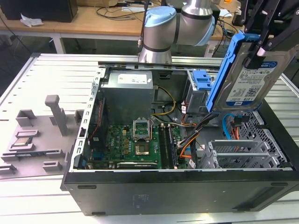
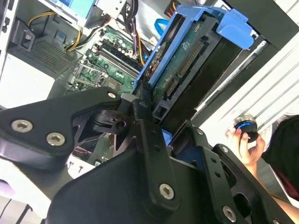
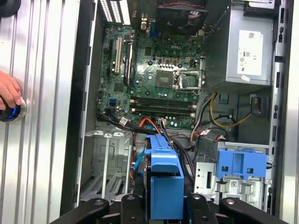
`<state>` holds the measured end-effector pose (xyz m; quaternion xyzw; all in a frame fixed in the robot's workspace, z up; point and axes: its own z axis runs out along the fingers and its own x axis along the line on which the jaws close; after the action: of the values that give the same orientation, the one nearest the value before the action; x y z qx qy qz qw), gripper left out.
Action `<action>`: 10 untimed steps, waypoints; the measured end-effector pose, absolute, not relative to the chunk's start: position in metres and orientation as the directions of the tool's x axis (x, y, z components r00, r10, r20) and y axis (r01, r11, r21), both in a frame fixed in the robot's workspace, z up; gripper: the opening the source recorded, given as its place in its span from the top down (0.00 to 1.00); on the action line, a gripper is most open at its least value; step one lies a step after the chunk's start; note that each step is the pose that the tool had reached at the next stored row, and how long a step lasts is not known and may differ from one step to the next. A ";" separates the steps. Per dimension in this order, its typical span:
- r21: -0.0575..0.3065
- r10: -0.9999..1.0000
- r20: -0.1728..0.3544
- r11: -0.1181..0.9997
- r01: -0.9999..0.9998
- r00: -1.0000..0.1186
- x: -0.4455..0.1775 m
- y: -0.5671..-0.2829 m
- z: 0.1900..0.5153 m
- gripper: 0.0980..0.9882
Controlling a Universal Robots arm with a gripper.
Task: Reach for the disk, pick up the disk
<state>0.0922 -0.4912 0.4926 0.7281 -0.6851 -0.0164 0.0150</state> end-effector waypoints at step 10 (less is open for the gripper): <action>0.044 -0.998 -0.003 -0.061 -0.997 0.061 0.092 -0.514 0.493 0.70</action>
<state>0.0922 -0.5135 0.4926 0.7281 -0.6851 -0.0164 0.0151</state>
